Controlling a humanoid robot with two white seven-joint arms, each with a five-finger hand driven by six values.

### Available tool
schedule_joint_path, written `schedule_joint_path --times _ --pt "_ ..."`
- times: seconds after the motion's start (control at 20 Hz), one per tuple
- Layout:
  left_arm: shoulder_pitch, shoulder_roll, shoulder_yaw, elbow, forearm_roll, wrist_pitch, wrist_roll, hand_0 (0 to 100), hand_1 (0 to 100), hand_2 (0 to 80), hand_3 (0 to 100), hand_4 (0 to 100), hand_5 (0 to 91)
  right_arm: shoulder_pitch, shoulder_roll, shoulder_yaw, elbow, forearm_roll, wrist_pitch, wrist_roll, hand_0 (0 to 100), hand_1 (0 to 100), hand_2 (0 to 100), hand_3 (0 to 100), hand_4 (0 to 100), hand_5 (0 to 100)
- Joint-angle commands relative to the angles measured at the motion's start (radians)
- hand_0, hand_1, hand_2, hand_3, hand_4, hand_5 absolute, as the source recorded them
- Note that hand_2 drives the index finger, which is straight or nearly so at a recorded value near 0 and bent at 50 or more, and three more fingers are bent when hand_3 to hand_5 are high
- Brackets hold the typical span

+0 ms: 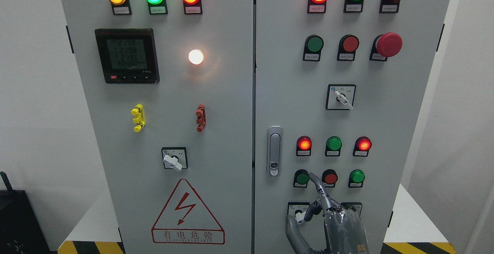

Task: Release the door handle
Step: 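Reach the right hand to the silver vertical door handle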

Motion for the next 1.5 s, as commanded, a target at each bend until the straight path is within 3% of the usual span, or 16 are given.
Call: schedule_joint_path --times 0.0,0.2,0.7,1.0,1.45 --pt "0.0 0.0 0.0 0.0 0.0 -0.001 0.0 0 0 4.7 11 0 0.0 -0.044 0.002 0.029 0.055 0.139 0.039 -0.002 38 26 0 77 72 68" --pt "0.0 0.0 0.0 0.0 0.0 -0.001 0.0 0 0 4.7 11 0 0.0 -0.081 0.002 0.037 0.073 0.216 0.045 -0.002 36 26 0 79 75 69" --pt "0.0 0.0 0.0 0.0 0.0 0.001 0.0 0 0 4.7 11 0 0.0 -0.087 0.002 0.124 0.085 0.317 0.091 -0.002 36 25 0 79 76 69" --pt "0.0 0.0 0.0 0.001 0.0 -0.001 0.0 0 0 4.7 11 0 0.0 -0.134 0.002 0.131 0.133 0.357 0.149 -0.002 36 25 0 79 76 70" --pt "0.0 0.0 0.0 0.0 0.0 -0.001 0.0 0 0 4.6 11 0 0.0 -0.147 0.002 0.163 0.157 0.386 0.154 0.002 36 24 0 79 76 70"
